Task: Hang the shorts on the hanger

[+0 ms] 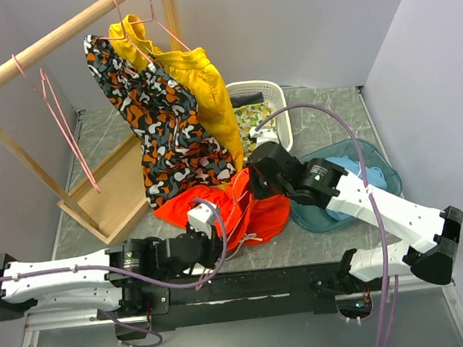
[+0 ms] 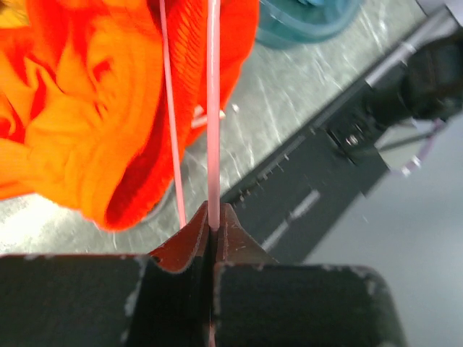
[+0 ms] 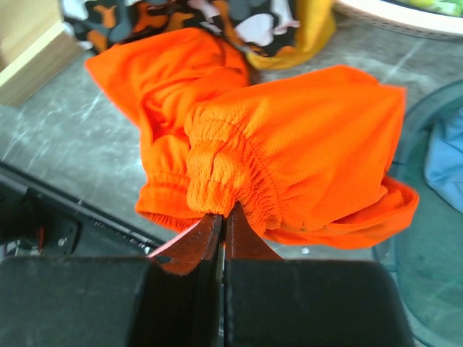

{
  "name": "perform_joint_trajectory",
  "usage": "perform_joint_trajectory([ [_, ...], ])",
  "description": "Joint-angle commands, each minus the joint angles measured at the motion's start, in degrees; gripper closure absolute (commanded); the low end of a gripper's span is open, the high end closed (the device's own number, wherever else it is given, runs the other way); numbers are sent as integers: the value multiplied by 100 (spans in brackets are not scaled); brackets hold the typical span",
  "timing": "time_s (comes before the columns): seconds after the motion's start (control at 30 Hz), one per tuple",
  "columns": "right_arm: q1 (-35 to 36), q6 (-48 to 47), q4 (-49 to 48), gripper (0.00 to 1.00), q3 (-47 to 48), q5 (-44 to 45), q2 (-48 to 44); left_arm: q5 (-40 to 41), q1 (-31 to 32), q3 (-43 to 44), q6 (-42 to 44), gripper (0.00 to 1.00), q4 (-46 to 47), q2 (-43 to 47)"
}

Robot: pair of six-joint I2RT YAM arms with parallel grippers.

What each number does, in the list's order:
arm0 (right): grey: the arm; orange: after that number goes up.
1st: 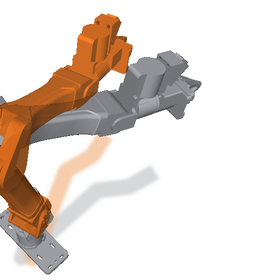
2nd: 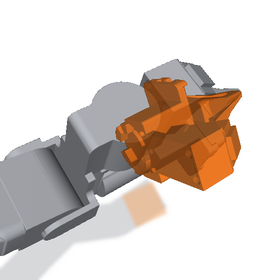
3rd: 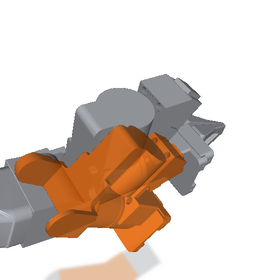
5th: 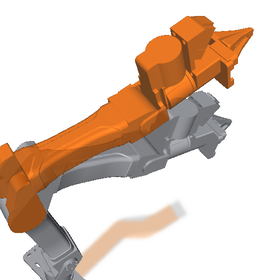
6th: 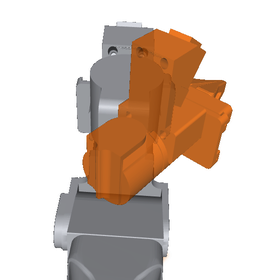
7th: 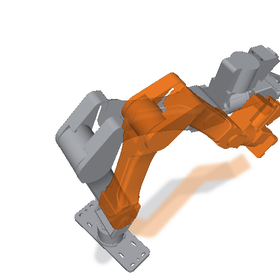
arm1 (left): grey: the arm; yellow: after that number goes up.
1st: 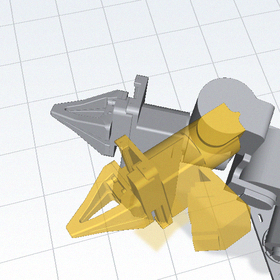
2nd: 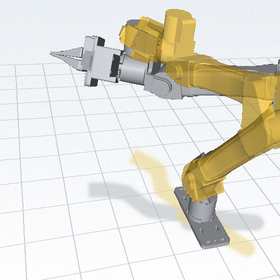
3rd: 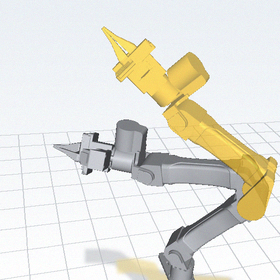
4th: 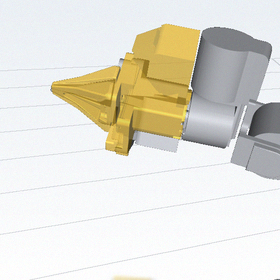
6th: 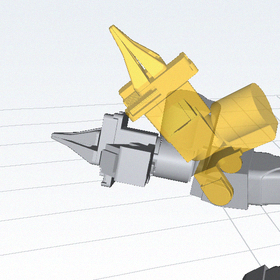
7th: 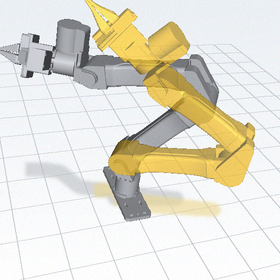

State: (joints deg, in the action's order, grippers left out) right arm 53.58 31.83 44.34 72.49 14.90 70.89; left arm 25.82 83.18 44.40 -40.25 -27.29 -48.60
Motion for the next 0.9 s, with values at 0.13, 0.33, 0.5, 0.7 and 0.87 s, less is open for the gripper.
perform_joint_trajectory([
  [0.13, -32, 200, -118, 72, 21, 207, -295, 1531, 304, -827, -71, 99, 2155, 412],
  [0.33, -471, 586, -215, 41, -156, 93, -954, 1504, 304, -1127, 35, 99, 2562, 255],
  [0.5, -919, 1078, -399, 28, -358, -161, -1227, 1391, 313, -1197, 184, 99, 2842, 114],
  [0.7, -1956, 1851, -672, 31, -446, -1568, -779, 1250, 322, -1153, 404, 99, 2975, -62],
  [0.87, -2422, 2336, -742, 33, -622, -2210, -297, 1197, 445, -952, 746, 99, 2993, -447],
])
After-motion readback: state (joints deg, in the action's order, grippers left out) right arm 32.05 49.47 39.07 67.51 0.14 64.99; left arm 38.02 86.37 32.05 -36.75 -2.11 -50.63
